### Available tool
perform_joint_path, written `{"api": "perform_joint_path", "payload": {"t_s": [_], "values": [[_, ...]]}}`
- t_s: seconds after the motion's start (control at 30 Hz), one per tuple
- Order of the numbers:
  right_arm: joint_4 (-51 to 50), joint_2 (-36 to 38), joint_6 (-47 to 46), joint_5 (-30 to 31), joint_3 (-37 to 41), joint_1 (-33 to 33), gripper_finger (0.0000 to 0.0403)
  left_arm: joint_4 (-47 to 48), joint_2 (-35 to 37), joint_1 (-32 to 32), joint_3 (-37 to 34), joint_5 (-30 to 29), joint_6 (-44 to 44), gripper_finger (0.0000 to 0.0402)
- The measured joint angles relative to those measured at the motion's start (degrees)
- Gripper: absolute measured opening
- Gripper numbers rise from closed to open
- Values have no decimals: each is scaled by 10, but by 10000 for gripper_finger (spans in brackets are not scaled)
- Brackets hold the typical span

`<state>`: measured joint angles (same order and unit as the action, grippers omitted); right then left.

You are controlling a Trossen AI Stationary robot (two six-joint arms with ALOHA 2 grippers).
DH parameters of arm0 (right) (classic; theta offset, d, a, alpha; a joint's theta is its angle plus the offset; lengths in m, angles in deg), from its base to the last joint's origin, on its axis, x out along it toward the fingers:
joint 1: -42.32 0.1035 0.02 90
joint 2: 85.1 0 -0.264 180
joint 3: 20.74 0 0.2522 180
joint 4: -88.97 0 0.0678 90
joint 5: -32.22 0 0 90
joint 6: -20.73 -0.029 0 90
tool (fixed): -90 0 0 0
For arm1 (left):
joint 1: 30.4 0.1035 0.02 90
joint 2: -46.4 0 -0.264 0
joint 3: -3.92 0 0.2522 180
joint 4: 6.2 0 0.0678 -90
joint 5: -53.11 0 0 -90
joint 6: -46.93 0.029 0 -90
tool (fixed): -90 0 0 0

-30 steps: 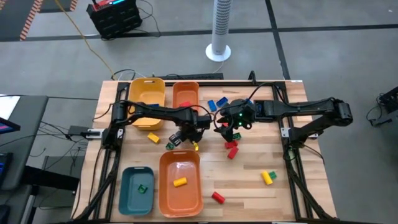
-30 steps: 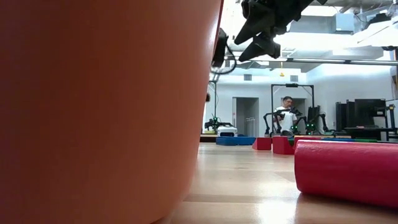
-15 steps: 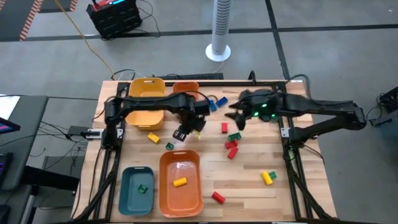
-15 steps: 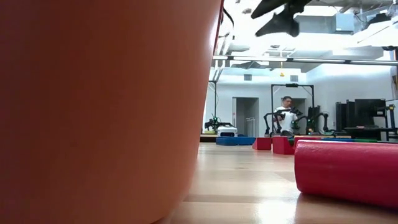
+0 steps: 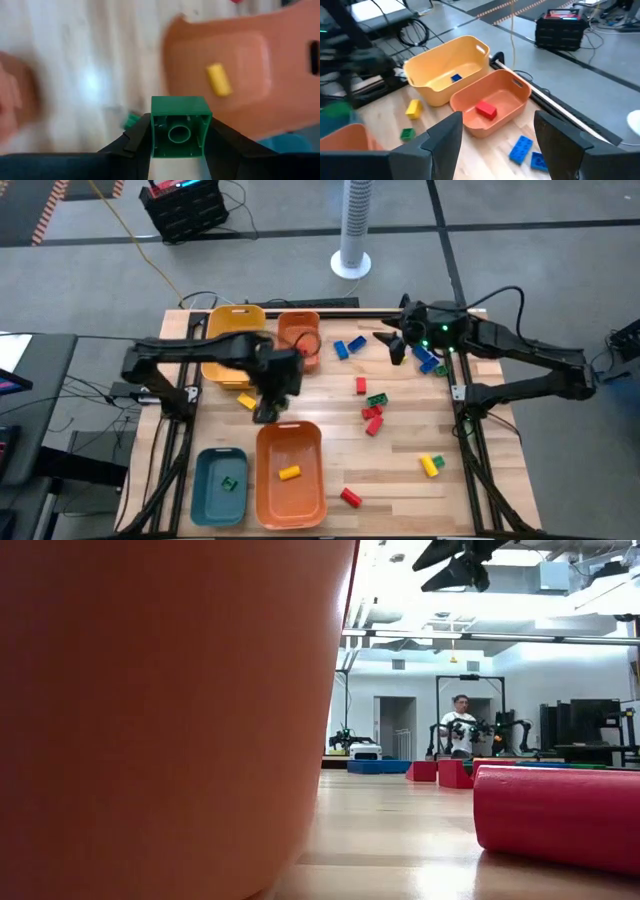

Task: Sort blocks
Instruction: Put the green game piece into the blue bin

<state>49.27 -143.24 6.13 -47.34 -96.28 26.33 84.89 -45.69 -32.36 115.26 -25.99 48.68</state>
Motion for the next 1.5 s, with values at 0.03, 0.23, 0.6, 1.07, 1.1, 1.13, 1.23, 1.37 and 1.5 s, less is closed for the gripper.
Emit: {"api": "perform_joint_path", "payload": {"t_s": [0.03, 0.23, 0.6, 1.07, 1.1, 1.13, 1.23, 1.37, 1.5], "values": [[3, -6, 6, 0, 0, -5, 260, 1, 16, -17, -14, 8, -29, 132], [21, -41, 32, 0, 0, -18, 260, -42, 122, -138, -113, 16, -263, 132], [101, -59, 61, 0, -1, -39, 260, -180, 177, -349, -258, -49, -641, 132], [102, -59, 60, -30, -1, -66, 260, -156, 71, -443, -258, -62, -716, 132], [102, -59, 58, -31, -1, -66, 260, -150, 62, -447, -258, -62, -713, 132], [102, -59, 57, -31, -1, -66, 260, -149, 55, -450, -259, -59, -705, 132], [103, -59, 56, -31, -1, -66, 260, -194, 51, -455, -289, -35, -692, 132], [108, -59, 55, -32, -1, -62, 260, -272, 52, -461, -343, -18, -707, 132], [112, -59, 54, -33, -1, -52, 260, -287, 52, -462, -372, -16, -712, 132]]}}
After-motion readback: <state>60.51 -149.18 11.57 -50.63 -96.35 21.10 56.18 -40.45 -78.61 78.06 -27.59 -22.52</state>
